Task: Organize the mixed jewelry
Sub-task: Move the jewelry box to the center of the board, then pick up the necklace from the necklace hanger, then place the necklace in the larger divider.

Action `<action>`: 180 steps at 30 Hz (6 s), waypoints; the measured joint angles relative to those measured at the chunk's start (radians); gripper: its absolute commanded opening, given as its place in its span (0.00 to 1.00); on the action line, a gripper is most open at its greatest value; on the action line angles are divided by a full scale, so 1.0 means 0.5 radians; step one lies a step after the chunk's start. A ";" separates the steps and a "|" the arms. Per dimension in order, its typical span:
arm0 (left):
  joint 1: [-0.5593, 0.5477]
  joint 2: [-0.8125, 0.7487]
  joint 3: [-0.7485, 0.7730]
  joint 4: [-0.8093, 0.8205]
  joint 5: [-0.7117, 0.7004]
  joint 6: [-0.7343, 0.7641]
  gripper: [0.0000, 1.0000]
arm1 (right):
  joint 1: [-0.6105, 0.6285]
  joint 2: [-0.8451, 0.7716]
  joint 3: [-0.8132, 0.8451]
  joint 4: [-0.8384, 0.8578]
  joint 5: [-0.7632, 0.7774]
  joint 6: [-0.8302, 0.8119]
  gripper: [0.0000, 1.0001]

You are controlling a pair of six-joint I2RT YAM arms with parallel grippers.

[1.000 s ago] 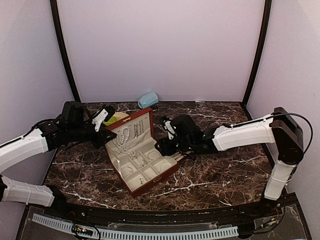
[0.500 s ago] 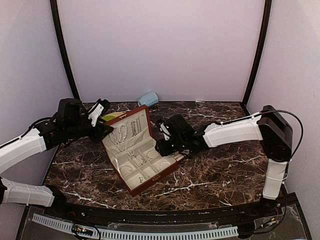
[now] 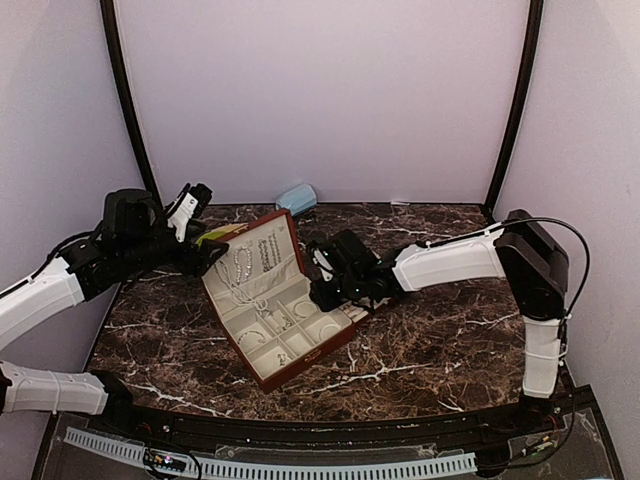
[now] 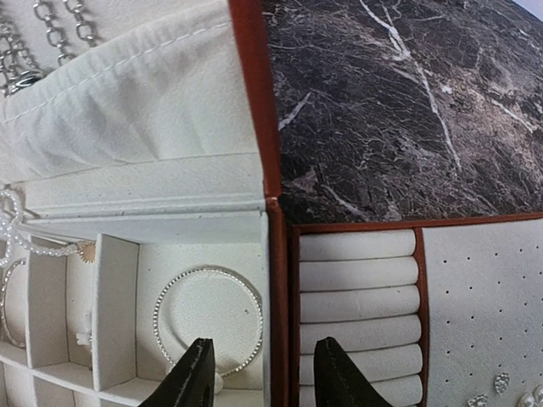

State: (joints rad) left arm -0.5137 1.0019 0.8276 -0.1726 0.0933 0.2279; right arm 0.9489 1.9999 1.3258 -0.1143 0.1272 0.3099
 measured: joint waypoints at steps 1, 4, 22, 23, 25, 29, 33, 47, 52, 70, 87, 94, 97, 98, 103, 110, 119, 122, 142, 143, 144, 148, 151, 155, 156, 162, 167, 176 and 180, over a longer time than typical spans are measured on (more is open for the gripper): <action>0.002 -0.006 0.021 0.000 -0.002 -0.016 0.76 | -0.002 0.014 0.012 -0.007 0.002 -0.005 0.37; 0.014 -0.011 0.108 0.010 -0.008 -0.064 0.77 | -0.005 0.042 0.040 -0.026 0.001 -0.030 0.32; 0.213 -0.013 0.245 0.117 -0.105 -0.257 0.80 | -0.004 0.137 0.155 -0.089 0.042 0.059 0.00; 0.220 -0.013 0.244 0.129 -0.111 -0.259 0.80 | -0.002 0.137 0.154 -0.089 0.052 0.082 0.00; 0.233 -0.015 0.241 0.156 -0.122 -0.264 0.80 | 0.000 0.136 0.147 -0.083 0.070 0.137 0.00; 0.246 -0.039 0.207 0.199 -0.139 -0.275 0.80 | 0.012 0.122 0.117 -0.065 0.154 0.322 0.00; 0.248 -0.045 0.180 0.211 -0.148 -0.294 0.80 | 0.024 0.108 0.088 -0.064 0.273 0.565 0.00; 0.252 -0.045 0.115 0.263 -0.080 -0.407 0.83 | 0.024 0.073 0.079 -0.128 0.384 0.838 0.49; 0.252 -0.047 0.092 0.265 -0.058 -0.447 0.87 | 0.024 -0.100 0.044 -0.149 0.421 0.771 0.58; 0.382 -0.102 0.059 0.192 0.020 -0.620 0.89 | 0.312 -0.130 0.394 0.220 -0.029 0.145 0.39; 0.393 -0.230 0.010 0.194 0.053 -0.628 0.89 | 0.314 0.587 1.062 0.280 0.124 0.017 0.36; 0.394 -0.256 0.010 0.194 0.060 -0.628 0.89 | 0.314 0.774 1.318 0.257 0.253 -0.014 0.35; 0.394 -0.267 0.006 0.194 0.063 -0.629 0.88 | 0.314 0.806 1.344 0.253 0.323 -0.014 0.35; 0.394 -0.269 0.005 0.194 0.069 -0.629 0.88 | 0.314 0.810 1.344 0.248 0.341 -0.014 0.35; 0.394 -0.269 0.003 0.194 0.087 -0.629 0.89 | 0.314 0.814 1.343 0.243 0.399 -0.030 0.35; 0.394 -0.269 0.003 0.194 0.095 -0.632 0.89 | 0.314 0.813 1.283 0.285 0.432 -0.043 0.36; 0.394 -0.269 0.002 0.194 0.098 -0.639 0.88 | 0.314 0.842 1.340 0.266 0.484 -0.043 0.37; 0.394 -0.269 -0.002 0.194 0.100 -0.639 0.88 | 0.314 0.864 1.368 0.257 0.500 -0.043 0.37; 0.394 -0.271 -0.021 0.195 0.135 -0.653 0.88 | 0.315 0.976 1.516 0.249 0.655 -0.064 0.14; 0.394 -0.272 -0.021 0.194 0.136 -0.654 0.88 | 0.315 0.985 1.521 0.252 0.655 -0.063 0.11; 0.394 -0.272 -0.021 0.195 0.137 -0.655 0.88 | 0.314 0.990 1.524 0.252 0.656 -0.060 0.09; 0.394 -0.275 -0.023 0.195 0.145 -0.660 0.88 | 0.315 0.995 1.525 0.258 0.658 -0.050 0.02; 0.394 -0.275 -0.024 0.195 0.148 -0.661 0.88 | 0.315 0.995 1.524 0.277 0.636 -0.044 0.00; 0.394 -0.278 -0.027 0.195 0.149 -0.661 0.88 | 0.316 0.979 1.492 0.327 0.606 -0.050 0.00; 0.394 -0.278 -0.027 0.195 0.149 -0.660 0.88 | 0.317 0.967 1.474 0.344 0.595 -0.049 0.00; 0.394 -0.279 -0.027 0.195 0.150 -0.661 0.88 | 0.317 0.821 1.378 0.454 0.567 -0.056 0.00; 0.394 -0.278 -0.034 0.195 0.150 -0.661 0.88 | 0.317 0.640 1.327 0.584 0.511 -0.082 0.00; 0.394 -0.279 -0.048 0.208 0.150 -0.661 0.88 | 0.317 0.300 0.966 0.803 0.318 -0.091 0.00; 0.394 -0.278 -0.061 0.227 0.159 -0.661 0.87 | 0.317 0.167 0.742 0.813 0.259 -0.088 0.00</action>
State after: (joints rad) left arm -0.3168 0.8627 0.7971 -0.0589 0.1730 -0.1024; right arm 1.1072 2.0834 1.6970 0.2924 0.2565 0.2661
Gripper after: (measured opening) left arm 0.882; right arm 0.029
